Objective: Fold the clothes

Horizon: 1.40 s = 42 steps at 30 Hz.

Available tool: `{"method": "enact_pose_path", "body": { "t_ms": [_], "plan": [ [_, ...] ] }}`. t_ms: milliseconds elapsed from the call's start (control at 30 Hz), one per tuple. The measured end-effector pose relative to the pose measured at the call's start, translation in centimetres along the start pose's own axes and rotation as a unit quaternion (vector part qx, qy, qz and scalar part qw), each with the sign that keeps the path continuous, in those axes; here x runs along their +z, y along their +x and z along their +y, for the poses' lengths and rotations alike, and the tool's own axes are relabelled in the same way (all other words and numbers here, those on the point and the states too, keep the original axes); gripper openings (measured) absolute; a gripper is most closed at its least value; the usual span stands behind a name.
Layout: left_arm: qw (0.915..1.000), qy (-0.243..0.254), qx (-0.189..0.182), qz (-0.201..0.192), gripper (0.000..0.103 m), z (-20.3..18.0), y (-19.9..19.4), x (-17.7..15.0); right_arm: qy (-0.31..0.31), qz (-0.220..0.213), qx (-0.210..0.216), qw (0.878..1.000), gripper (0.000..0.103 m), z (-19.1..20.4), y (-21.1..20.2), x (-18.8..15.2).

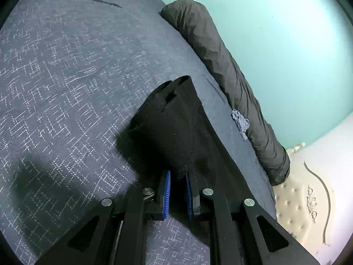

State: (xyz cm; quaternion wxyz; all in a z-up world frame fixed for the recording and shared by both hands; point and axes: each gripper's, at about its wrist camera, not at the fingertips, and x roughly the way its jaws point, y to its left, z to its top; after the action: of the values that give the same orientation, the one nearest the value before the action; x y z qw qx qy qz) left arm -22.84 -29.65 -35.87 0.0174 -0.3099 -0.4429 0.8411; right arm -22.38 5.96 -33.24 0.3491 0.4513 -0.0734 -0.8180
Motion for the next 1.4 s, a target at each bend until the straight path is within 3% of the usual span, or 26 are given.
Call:
{"method": "enact_pose_path", "body": {
  "t_ms": [267, 500, 667, 833, 1033, 1200, 1367, 1400],
  "plan": [
    [0.9996, -0.024, 0.007, 0.015, 0.014, 1.5, 0.7, -0.6, 0.018, 0.039, -0.018, 0.999, 0.003, -0.6, -1.1, -0.1],
    [0.9994, -0.026, 0.016, 0.013, 0.018, 1.5, 0.5, -1.1, 0.003, -0.003, -0.016, 1.000, 0.004, -0.2, -4.7, 3.0],
    [0.9997, -0.018, 0.012, 0.009, 0.015, 1.5, 0.2, -1.0, 0.006, 0.005, -0.022, 1.000, 0.004, -0.2, -1.3, 5.3],
    [0.9996, -0.028, 0.008, -0.003, 0.015, 1.7, -0.2, -0.8, 0.008, 0.041, -0.036, 0.998, 0.004, -1.5, 1.5, 3.7],
    [0.9984, -0.051, 0.017, -0.016, 0.026, 1.4, -0.8, -0.9, 0.028, 0.052, -0.030, 0.998, 0.003, -2.6, 1.2, 2.2],
    [0.9964, -0.053, 0.034, -0.056, 0.057, 0.8, -2.3, -0.7, 0.024, 0.029, -0.036, 0.999, 0.004, -3.2, -1.1, 2.5],
    [0.9975, -0.057, 0.021, -0.037, 0.056, 1.8, -1.1, -0.4, 0.032, 0.016, -0.046, 0.998, 0.004, -4.4, -1.5, 3.1],
    [0.9975, -0.059, 0.020, -0.034, 0.051, 2.1, -0.9, -0.5, 0.037, 0.019, -0.047, 0.998, 0.004, -4.7, -1.3, 3.1]
  ]
}}
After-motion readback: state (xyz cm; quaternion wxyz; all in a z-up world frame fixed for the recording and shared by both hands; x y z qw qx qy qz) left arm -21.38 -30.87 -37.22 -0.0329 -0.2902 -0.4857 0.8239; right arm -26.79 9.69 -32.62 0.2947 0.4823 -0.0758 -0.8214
